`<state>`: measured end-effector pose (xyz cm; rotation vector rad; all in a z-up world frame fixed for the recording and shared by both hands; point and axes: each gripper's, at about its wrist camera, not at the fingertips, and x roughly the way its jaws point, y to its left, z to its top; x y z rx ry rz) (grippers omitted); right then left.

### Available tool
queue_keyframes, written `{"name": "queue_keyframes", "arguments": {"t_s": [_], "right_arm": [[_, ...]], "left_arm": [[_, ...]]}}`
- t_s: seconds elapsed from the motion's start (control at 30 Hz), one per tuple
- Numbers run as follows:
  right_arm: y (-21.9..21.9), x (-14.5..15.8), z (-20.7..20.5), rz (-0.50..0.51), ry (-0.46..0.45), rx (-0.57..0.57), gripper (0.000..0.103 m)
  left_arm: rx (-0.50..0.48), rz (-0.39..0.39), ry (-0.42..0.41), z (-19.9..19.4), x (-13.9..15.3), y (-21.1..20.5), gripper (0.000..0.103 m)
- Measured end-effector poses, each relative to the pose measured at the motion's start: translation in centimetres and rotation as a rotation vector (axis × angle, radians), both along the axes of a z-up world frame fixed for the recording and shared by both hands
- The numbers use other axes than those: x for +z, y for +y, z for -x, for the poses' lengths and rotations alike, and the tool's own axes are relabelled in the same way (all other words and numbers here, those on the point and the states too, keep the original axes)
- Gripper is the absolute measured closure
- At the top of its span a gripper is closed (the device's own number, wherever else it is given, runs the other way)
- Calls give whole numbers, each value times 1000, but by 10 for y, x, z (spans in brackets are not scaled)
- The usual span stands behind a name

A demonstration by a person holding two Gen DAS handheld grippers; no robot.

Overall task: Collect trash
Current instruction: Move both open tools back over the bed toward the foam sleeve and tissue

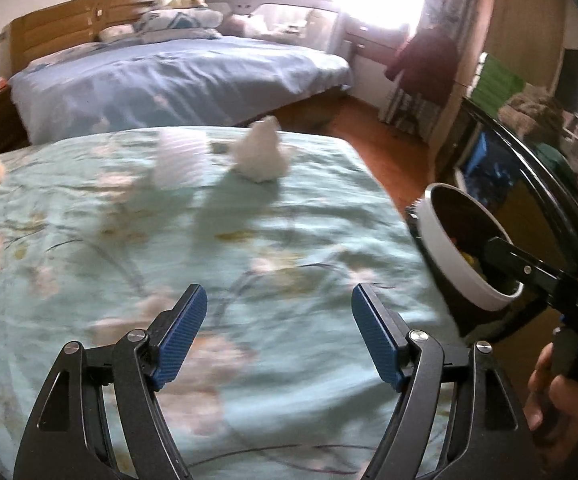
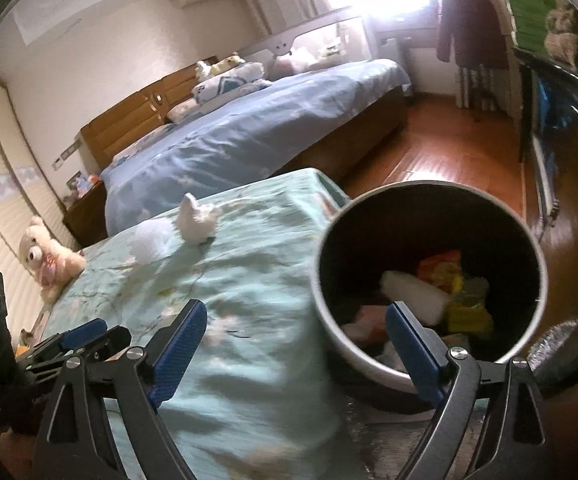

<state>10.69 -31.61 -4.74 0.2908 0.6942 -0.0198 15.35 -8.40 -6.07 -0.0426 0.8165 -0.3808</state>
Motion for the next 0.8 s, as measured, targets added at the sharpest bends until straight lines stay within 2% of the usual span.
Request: {"name": "queue_keyframes", "arguments": {"t_s": [0.37, 0.8], "right_arm": [[46, -5, -27, 12, 21, 92, 11], [74, -19, -71, 19, 50, 164, 10]], "left_arm": [[89, 7, 15, -16, -3, 46, 26], [133, 4, 32, -51, -9, 66, 26]]}}
